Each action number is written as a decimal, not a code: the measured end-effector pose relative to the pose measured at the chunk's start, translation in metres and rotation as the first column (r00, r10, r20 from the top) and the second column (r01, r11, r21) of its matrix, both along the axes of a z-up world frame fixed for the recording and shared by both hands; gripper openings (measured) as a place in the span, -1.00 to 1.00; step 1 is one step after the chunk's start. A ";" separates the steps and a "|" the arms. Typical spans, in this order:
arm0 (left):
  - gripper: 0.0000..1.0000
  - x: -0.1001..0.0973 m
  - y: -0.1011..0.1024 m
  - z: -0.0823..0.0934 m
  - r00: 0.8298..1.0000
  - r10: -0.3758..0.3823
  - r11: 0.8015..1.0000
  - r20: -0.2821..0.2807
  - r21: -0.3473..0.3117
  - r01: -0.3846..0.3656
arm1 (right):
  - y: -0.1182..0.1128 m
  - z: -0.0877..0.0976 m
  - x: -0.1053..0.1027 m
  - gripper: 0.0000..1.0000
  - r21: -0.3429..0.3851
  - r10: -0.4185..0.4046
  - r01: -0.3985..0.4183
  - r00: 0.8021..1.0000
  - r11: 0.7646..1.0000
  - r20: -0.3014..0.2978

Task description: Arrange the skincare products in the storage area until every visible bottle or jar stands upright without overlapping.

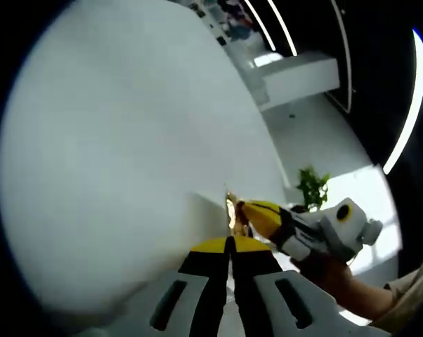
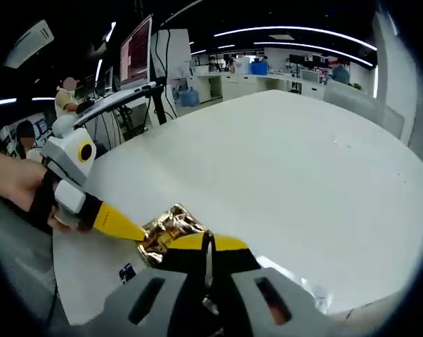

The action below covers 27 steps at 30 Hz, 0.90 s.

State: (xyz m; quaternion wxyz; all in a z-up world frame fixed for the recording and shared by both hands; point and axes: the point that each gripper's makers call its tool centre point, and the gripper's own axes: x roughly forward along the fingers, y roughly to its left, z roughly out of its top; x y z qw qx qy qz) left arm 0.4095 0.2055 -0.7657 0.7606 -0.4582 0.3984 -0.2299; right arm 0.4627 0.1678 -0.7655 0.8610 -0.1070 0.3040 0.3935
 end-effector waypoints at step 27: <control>-1.00 0.010 0.001 -0.016 0.999 -0.047 0.992 0.014 0.117 0.045 | 0.004 -0.016 0.009 -0.96 -0.246 0.177 -0.146 0.978 0.958 0.110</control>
